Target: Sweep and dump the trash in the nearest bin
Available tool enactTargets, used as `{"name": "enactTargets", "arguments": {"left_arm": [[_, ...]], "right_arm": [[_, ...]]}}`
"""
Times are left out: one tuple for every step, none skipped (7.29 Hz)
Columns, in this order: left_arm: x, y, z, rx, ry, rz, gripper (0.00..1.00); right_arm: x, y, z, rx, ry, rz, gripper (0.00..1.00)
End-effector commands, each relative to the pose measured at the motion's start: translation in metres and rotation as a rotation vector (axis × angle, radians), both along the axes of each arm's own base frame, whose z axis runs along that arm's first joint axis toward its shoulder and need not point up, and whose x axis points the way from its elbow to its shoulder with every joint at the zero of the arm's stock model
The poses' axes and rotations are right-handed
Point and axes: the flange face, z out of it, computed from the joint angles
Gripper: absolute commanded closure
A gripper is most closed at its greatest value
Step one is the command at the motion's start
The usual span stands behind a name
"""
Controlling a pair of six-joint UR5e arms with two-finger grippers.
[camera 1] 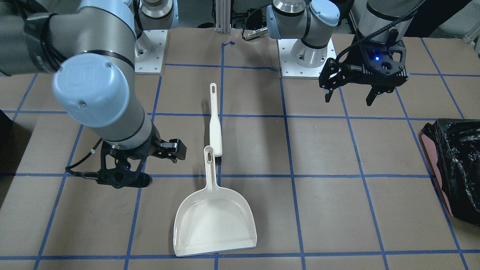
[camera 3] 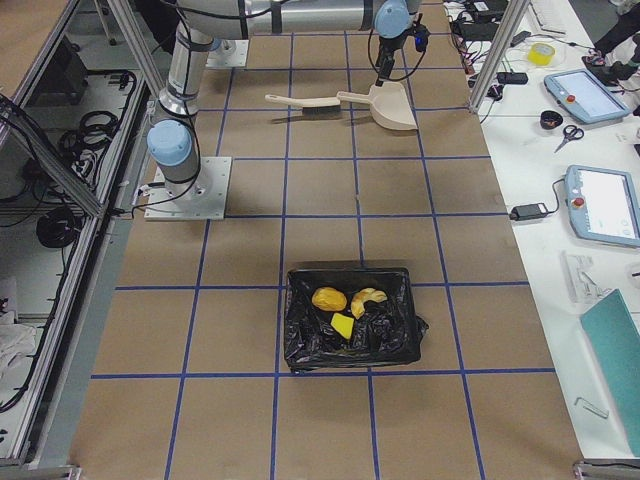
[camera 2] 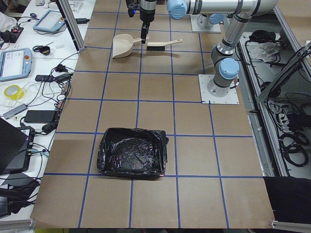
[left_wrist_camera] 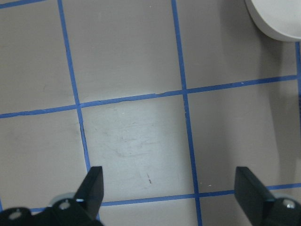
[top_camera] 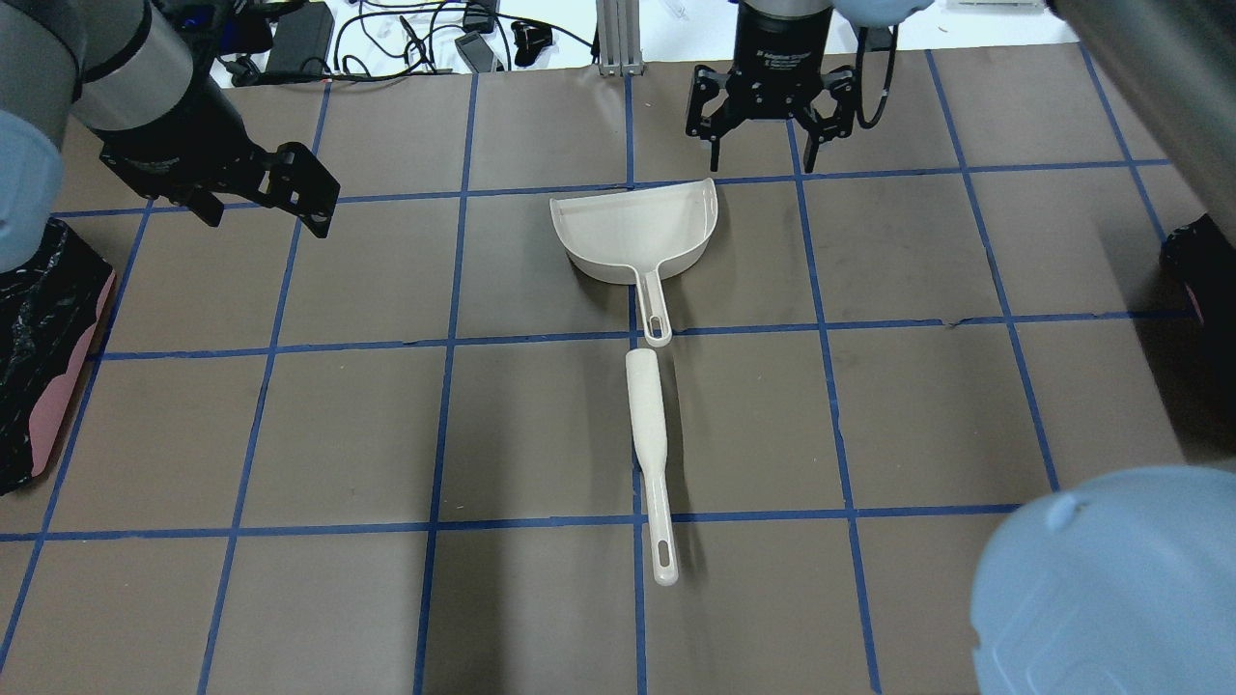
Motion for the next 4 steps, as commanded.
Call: {"name": "enactTargets", "arguments": {"left_arm": [[0.0, 0.001, -0.001, 0.001, 0.002, 0.01, 0.0], [-0.001, 0.002, -0.001, 0.003, 0.004, 0.009, 0.0], [-0.002, 0.003, 0.0, 0.003, 0.013, 0.007, 0.0], [-0.003, 0.003, 0.0, 0.003, 0.015, 0.006, 0.0]], "right_arm": [[-0.048, 0.058, 0.043, -0.055, -0.013, -0.015, 0.02], [-0.064, 0.079, 0.058, -0.087, -0.017, -0.028, 0.01], [-0.074, 0.082, 0.066, -0.112, -0.01, -0.039, 0.0], [-0.074, 0.099, 0.081, -0.131, -0.014, -0.035, 0.01]]}}
